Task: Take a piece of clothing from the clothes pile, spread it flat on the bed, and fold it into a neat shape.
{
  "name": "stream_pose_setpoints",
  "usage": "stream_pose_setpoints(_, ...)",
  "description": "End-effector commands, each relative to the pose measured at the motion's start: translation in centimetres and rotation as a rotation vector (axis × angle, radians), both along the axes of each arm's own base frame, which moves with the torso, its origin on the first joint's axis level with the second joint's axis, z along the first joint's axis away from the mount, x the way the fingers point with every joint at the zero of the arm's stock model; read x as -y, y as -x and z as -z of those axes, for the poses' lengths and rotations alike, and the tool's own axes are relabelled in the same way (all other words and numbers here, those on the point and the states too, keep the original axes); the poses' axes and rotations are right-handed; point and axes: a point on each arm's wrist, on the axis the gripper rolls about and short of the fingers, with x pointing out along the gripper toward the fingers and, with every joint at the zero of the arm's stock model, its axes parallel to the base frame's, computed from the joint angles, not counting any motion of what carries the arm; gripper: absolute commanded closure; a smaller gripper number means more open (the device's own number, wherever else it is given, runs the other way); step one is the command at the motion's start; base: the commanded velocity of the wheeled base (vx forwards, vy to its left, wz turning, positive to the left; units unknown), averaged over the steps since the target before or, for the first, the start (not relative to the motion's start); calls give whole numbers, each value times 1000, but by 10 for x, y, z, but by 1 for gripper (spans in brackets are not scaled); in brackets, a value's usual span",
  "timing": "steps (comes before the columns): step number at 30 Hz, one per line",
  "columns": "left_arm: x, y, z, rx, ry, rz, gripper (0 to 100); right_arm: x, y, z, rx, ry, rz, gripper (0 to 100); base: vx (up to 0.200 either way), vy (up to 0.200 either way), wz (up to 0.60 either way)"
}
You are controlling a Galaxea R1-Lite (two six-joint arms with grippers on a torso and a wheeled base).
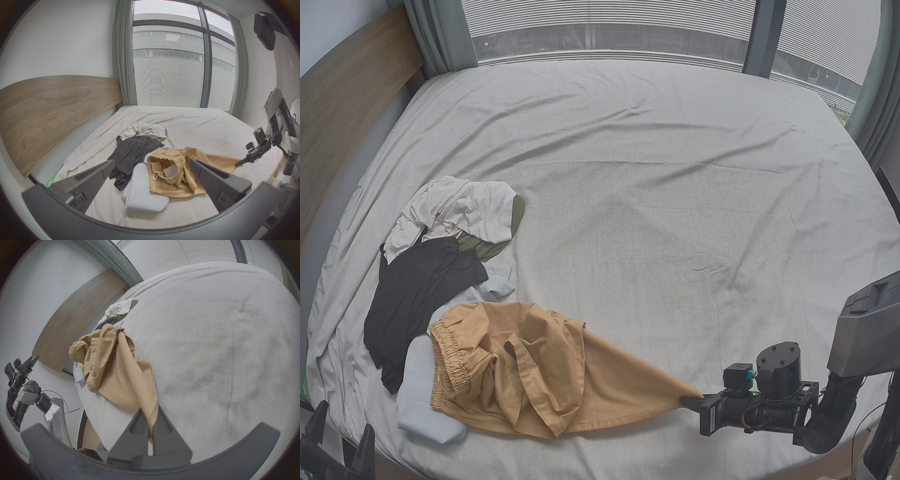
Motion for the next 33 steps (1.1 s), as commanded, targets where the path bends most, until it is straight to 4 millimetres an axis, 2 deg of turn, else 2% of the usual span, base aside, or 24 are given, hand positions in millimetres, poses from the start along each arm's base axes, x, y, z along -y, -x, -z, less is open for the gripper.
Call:
stream_pose_setpoints(1, 0, 0, 5, -2, 0, 0, 0, 10, 2, -4, 2, -2, 30, 100, 0, 0, 0)
stream_pose_setpoints(17, 0, 0, 5, -2, -1, 0, 0, 49, 11, -4, -4, 3, 144, 100, 0, 0, 0)
stream_pose_setpoints(33, 0, 0, 5, -4, -3, 0, 0, 64, 5, -4, -10, 0, 208, 100, 0, 0, 0)
